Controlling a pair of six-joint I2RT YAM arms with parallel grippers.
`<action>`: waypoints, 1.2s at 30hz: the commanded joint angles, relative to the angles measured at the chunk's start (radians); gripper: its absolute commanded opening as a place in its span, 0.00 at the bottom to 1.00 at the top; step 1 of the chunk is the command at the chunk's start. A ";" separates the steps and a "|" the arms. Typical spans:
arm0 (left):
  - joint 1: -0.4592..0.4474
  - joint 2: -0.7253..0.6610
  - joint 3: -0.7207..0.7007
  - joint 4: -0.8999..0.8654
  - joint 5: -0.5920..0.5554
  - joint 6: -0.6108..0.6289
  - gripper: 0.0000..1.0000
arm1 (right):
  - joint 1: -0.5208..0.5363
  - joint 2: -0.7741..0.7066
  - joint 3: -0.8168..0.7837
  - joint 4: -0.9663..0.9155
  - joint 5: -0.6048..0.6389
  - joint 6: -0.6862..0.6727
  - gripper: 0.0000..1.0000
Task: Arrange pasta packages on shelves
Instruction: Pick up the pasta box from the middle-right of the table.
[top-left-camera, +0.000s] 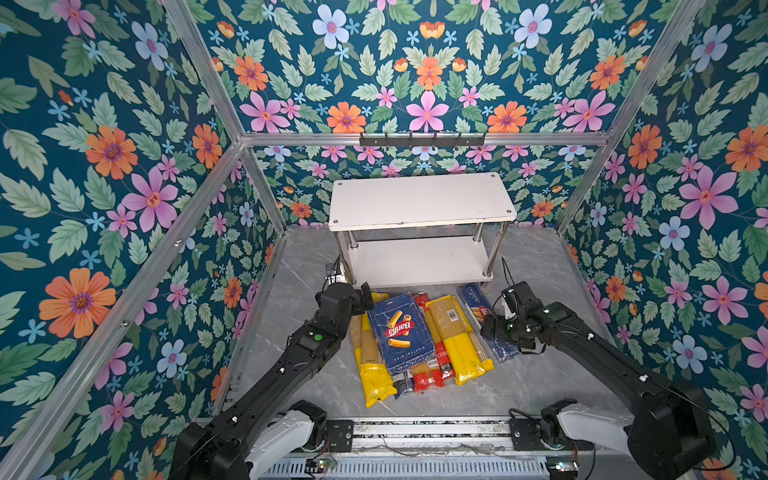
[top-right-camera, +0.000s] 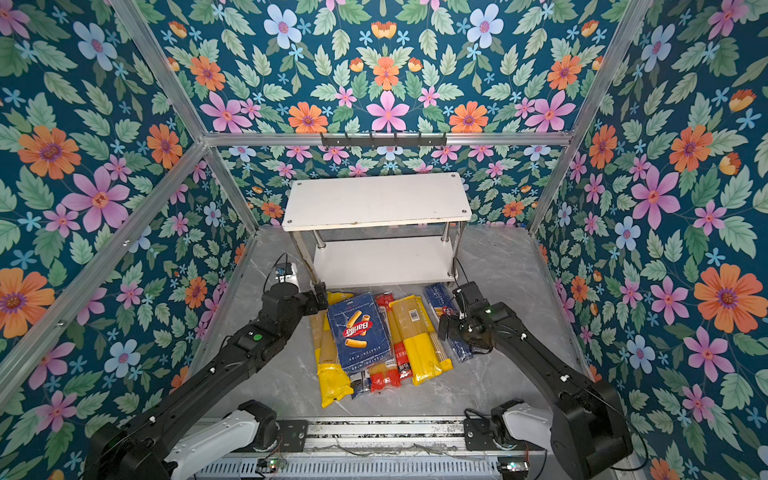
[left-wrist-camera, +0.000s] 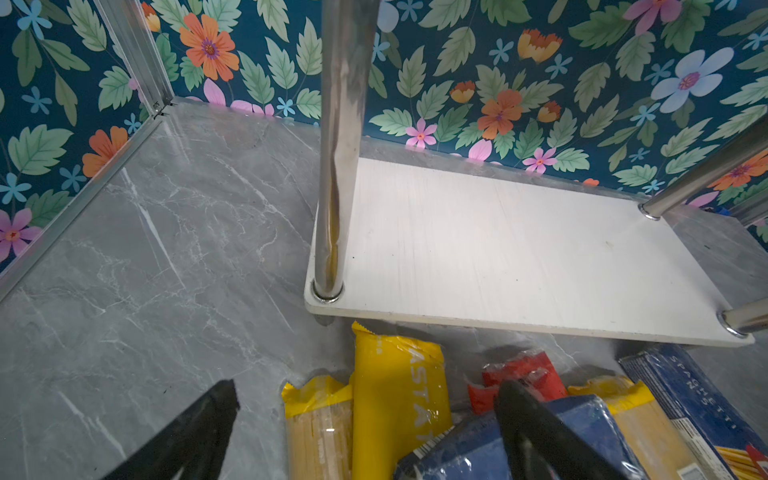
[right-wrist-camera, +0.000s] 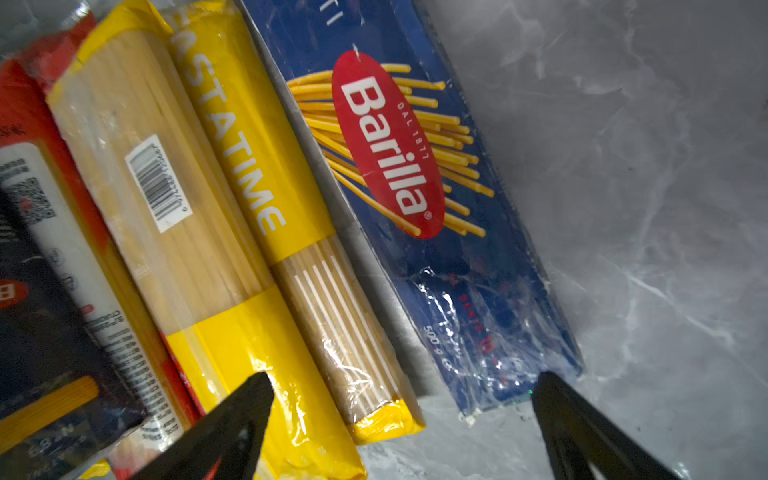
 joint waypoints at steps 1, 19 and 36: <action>-0.004 -0.018 0.005 -0.025 0.048 -0.012 1.00 | 0.007 0.053 0.020 -0.034 0.049 0.002 0.99; -0.009 -0.027 0.056 -0.127 0.090 -0.005 1.00 | 0.092 0.273 0.139 -0.103 0.202 0.017 0.99; -0.013 0.028 0.086 -0.099 0.092 0.005 1.00 | -0.004 0.345 0.141 -0.088 0.203 -0.029 0.99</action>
